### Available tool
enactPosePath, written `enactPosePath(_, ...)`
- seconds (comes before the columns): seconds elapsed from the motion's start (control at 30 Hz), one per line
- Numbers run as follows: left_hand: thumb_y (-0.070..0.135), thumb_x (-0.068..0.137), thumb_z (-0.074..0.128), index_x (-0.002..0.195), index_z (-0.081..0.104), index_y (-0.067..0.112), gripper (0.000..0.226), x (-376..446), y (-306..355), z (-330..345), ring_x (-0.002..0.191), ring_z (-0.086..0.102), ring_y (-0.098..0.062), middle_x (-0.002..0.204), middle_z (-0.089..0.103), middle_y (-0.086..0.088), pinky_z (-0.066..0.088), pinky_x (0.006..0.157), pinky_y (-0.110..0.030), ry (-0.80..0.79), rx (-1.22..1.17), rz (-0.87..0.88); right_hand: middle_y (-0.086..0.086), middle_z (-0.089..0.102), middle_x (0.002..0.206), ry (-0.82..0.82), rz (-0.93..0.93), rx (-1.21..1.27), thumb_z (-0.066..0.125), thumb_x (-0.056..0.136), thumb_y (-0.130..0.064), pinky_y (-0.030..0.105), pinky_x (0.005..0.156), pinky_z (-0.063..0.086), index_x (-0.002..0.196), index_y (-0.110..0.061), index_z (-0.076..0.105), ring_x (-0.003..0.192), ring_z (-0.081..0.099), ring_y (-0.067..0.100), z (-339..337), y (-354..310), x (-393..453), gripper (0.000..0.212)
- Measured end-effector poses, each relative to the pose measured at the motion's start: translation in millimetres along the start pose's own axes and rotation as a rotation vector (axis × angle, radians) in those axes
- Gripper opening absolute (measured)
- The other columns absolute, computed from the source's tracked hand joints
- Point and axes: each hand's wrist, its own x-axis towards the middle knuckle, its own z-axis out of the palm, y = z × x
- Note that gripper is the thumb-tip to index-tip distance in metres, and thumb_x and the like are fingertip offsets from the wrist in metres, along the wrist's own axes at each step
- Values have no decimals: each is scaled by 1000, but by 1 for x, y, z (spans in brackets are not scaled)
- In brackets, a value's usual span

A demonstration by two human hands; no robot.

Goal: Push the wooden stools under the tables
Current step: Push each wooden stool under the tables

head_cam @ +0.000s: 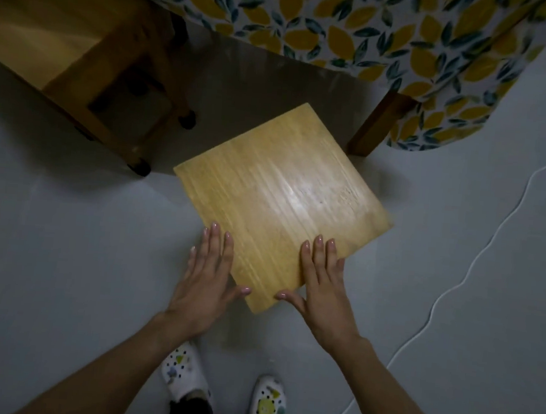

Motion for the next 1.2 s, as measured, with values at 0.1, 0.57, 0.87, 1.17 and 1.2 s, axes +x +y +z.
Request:
enactPosePath(0.1, 86, 58, -19, 143, -24, 13, 113, 7, 2, -10, 138, -33, -27, 144, -42, -11, -13, 112, -38, -40, 31, -16, 20, 9, 159, -14, -15, -26, 18, 84, -74, 56, 111, 12, 151, -5, 12, 146, -2, 35, -2, 2, 11, 96)
enactPosePath(0.57, 63, 90, 32, 145, -27, 13, 94, 167, -4, -115, 139, -33, -29, 148, -40, -16, -7, 118, -46, -78, 77, -37, 21, -10, 160, -19, -1, -101, 48, 83, -63, 55, 117, -2, 152, -4, -1, 145, -17, 39, -87, 21, 188, 103)
enactPosePath(0.87, 65, 88, 32, 145, -26, 18, 94, 274, -22, -175, 137, -36, -24, 147, -42, -8, -8, 116, -44, -15, 0, 25, 17, -13, 161, -18, 58, -80, 50, 84, -61, 51, 117, -5, 153, -9, -4, 146, -18, 36, -142, 29, 298, 101)
enactPosePath(1.17, 67, 88, 30, 148, -19, 17, 92, 313, -27, -191, 140, -31, -28, 154, -32, -12, -5, 116, -44, 43, 34, 50, 15, -6, 162, -6, 83, -101, 54, 82, -61, 51, 117, -4, 153, -12, 4, 147, -13, 35, -164, 33, 335, 100)
enactPosePath(1.2, 67, 88, 31, 147, -20, 18, 92, 316, -26, -192, 140, -31, -28, 153, -33, -12, -5, 116, -44, 45, 25, 51, 15, -8, 162, -18, 88, -105, 53, 83, -62, 50, 117, -5, 153, -12, 3, 147, -15, 35, -167, 33, 338, 100)
